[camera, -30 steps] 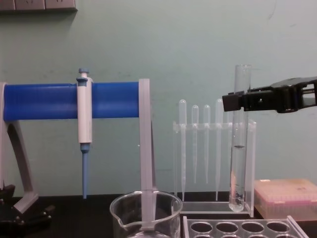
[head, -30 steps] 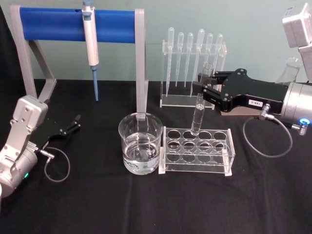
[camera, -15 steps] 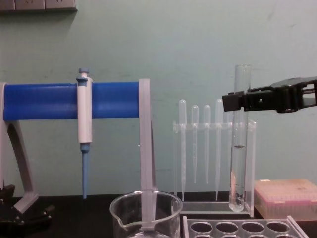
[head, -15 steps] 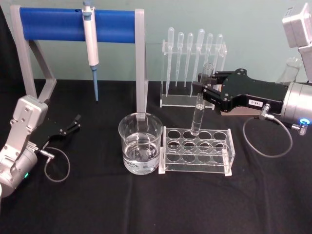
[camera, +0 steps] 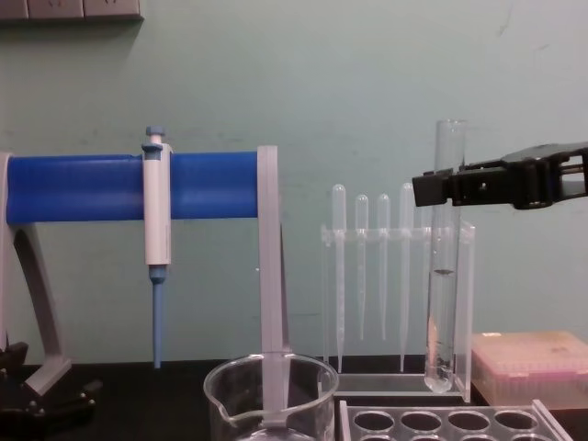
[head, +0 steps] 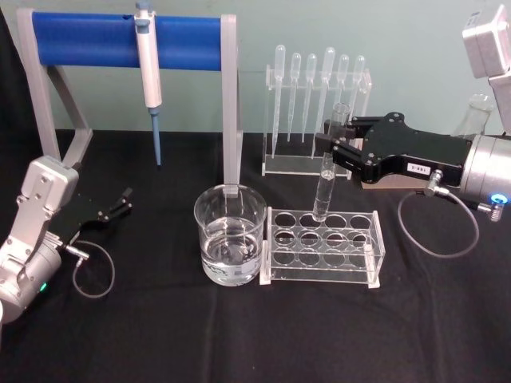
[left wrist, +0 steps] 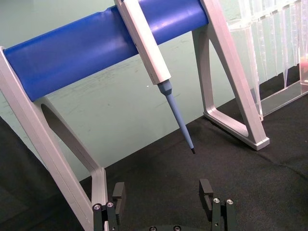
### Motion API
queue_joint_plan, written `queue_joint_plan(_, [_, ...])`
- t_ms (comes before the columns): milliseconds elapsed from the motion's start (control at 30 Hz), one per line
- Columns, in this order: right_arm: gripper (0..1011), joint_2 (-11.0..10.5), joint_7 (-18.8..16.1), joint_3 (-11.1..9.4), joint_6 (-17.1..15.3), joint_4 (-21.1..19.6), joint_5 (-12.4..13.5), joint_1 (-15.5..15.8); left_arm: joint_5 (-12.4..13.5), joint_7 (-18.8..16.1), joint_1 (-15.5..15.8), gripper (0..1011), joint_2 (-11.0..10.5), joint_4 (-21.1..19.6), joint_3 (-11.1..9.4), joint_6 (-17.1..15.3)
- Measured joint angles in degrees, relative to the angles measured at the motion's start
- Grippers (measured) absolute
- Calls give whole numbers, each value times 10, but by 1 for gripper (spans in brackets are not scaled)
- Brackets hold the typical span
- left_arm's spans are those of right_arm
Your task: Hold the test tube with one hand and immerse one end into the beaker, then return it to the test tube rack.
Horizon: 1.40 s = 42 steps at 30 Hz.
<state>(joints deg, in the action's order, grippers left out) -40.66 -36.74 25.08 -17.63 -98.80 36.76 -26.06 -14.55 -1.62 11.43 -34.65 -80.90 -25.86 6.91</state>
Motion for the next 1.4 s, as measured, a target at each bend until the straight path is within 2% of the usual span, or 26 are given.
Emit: queue_joint_plan(1400, [241, 0, 0, 0, 0, 0, 0, 0, 0, 0, 0, 1000, 0, 0, 0, 0])
